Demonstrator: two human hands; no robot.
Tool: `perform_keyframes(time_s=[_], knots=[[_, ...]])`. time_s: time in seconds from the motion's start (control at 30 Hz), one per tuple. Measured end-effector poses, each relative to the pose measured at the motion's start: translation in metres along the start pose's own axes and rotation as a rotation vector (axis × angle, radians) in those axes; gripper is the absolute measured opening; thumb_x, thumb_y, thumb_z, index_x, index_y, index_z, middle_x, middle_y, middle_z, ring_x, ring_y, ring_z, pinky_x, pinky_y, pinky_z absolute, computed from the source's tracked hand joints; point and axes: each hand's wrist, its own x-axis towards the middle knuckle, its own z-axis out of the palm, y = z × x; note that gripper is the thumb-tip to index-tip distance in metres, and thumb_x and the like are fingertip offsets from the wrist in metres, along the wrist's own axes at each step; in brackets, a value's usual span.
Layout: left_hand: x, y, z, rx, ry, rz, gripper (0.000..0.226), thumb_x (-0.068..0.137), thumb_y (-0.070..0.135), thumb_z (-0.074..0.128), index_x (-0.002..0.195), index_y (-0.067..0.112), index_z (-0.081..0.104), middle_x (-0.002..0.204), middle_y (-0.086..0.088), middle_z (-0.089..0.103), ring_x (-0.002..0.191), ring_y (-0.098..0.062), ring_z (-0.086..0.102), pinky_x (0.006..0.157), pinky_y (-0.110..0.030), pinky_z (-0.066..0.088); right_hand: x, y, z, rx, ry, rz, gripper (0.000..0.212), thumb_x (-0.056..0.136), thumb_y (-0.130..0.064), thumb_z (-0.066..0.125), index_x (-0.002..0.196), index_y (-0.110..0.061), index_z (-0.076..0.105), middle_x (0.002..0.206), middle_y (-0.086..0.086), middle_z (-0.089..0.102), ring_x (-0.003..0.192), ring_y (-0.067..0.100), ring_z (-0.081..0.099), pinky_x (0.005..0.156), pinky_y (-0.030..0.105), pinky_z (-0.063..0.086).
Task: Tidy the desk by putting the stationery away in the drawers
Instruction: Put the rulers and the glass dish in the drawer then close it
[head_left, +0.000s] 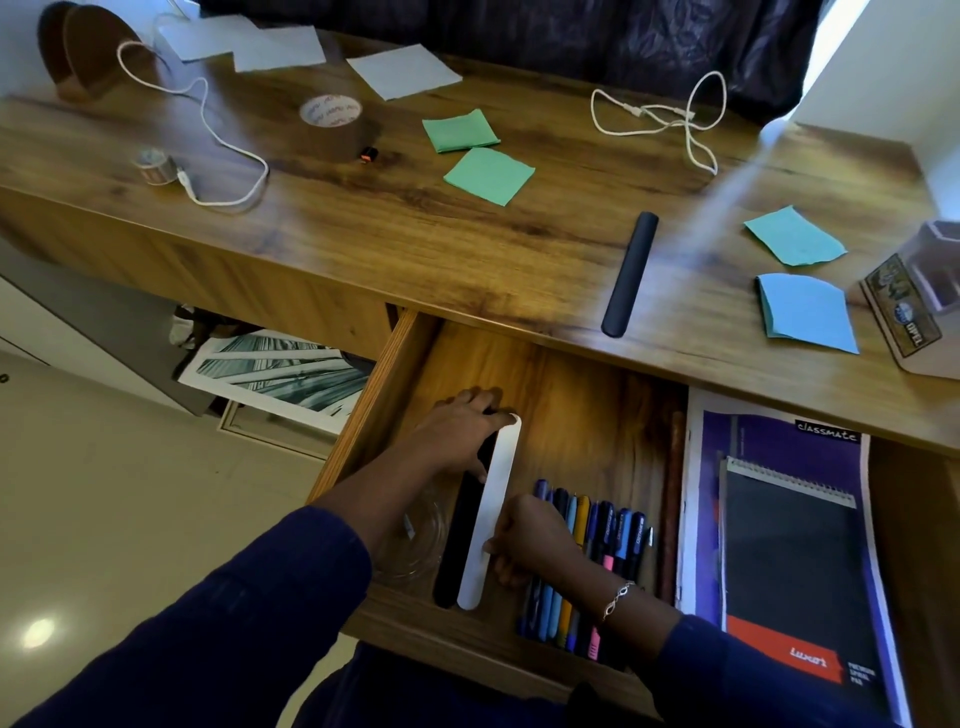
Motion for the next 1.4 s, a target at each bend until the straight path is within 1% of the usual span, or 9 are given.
perform_keyframes(time_s=[0.17, 0.23, 0.37, 0.47, 0.57, 0.67, 0.77, 0.9, 1.4], knots=[[-0.004, 0.001, -0.001, 0.003, 0.041, 0.018, 0.082, 0.080, 0.037, 0.068, 0.146, 0.028, 0.021, 0.151, -0.005, 0.022, 0.137, -0.026, 0.022, 0.105, -0.040, 0.032, -0.005, -0.001, -0.016, -0.034, 0.050, -0.039, 0.013, 0.086, -0.012, 0.064, 0.076, -0.005, 0.058, 0.081, 0.018, 0.070, 0.074, 0.028, 0.070, 0.071, 0.036, 0.058], [-0.010, 0.003, -0.004, 0.004, 0.203, 0.082, 0.063, 0.086, 0.038, 0.059, 0.142, 0.022, 0.033, 0.142, -0.004, 0.037, 0.130, -0.021, 0.033, 0.099, -0.033, 0.036, -0.012, -0.001, -0.029, -0.039, 0.110, -0.072, 0.013, 0.089, -0.011, 0.059, 0.079, -0.002, 0.059, 0.075, 0.015, 0.068, 0.064, 0.023, 0.068, 0.061, 0.029, 0.058], [-0.013, 0.010, -0.018, 0.014, 0.718, 0.241, 0.035, 0.086, 0.036, 0.046, 0.107, 0.013, 0.063, 0.103, -0.004, 0.063, 0.104, -0.017, 0.052, 0.077, -0.029, 0.048, -0.027, 0.007, -0.058, -0.332, 0.360, -0.268, 0.013, 0.092, -0.021, 0.052, 0.091, -0.014, 0.063, 0.079, 0.001, 0.065, 0.074, 0.015, 0.065, 0.071, 0.031, 0.055], [-0.004, 0.018, -0.033, -0.033, 0.827, 0.251, 0.039, 0.084, 0.040, 0.045, 0.107, 0.013, 0.063, 0.106, -0.004, 0.064, 0.114, -0.020, 0.052, 0.087, -0.033, 0.049, -0.038, 0.006, -0.084, -0.320, 0.540, -0.421, 0.006, 0.090, -0.021, 0.056, 0.089, -0.017, 0.061, 0.077, -0.003, 0.063, 0.068, 0.009, 0.059, 0.061, 0.021, 0.049], [0.007, 0.032, -0.058, -0.044, 0.784, 0.245, 0.047, 0.084, 0.041, 0.043, 0.117, 0.012, 0.059, 0.120, -0.008, 0.061, 0.123, -0.025, 0.051, 0.100, -0.039, 0.044, -0.033, -0.003, -0.125, -0.122, 0.720, -0.401, 0.006, 0.087, -0.015, 0.060, 0.092, -0.014, 0.064, 0.083, -0.009, 0.059, 0.075, 0.006, 0.056, 0.063, 0.010, 0.040], [0.018, 0.046, -0.079, -0.055, 0.586, 0.204, 0.063, 0.091, 0.044, 0.047, 0.144, 0.015, 0.029, 0.152, -0.008, 0.027, 0.143, -0.021, 0.017, 0.116, -0.035, 0.012, -0.012, -0.014, -0.172, 0.056, 0.835, -0.318, 0.005, 0.086, -0.016, 0.063, 0.089, -0.015, 0.066, 0.084, -0.004, 0.065, 0.077, 0.009, 0.060, 0.066, 0.016, 0.045], [0.032, 0.055, -0.086, 0.064, 0.481, 0.178, 0.075, 0.091, 0.048, 0.045, 0.149, 0.016, 0.009, 0.158, -0.004, 0.005, 0.145, -0.018, 0.000, 0.116, -0.033, -0.002, 0.015, -0.023, -0.211, 0.161, 0.867, -0.202, 0.009, 0.085, -0.015, 0.064, 0.092, -0.011, 0.068, 0.089, 0.005, 0.069, 0.080, 0.015, 0.063, 0.068, 0.022, 0.049], [0.039, 0.057, -0.089, 0.087, 0.351, 0.175, 0.081, 0.090, 0.051, 0.046, 0.149, 0.015, 0.005, 0.158, -0.003, 0.001, 0.145, -0.018, -0.002, 0.116, -0.035, -0.004, 0.043, -0.039, -0.235, 0.311, 0.801, -0.081, 0.007, 0.084, -0.014, 0.065, 0.083, -0.010, 0.060, 0.084, 0.014, 0.067, 0.083, 0.028, 0.067, 0.081, 0.042, 0.055], [0.031, 0.049, -0.082, 0.067, 0.369, 0.214, 0.081, 0.089, 0.053, 0.046, 0.149, 0.018, 0.005, 0.158, -0.001, -0.001, 0.145, -0.017, -0.007, 0.115, -0.033, -0.007, 0.053, -0.049, -0.238, 0.592, 0.773, 0.110, 0.011, 0.083, -0.004, 0.063, 0.075, 0.001, 0.059, 0.058, 0.012, 0.057, 0.047, 0.022, 0.055, 0.059, 0.034, 0.056]])
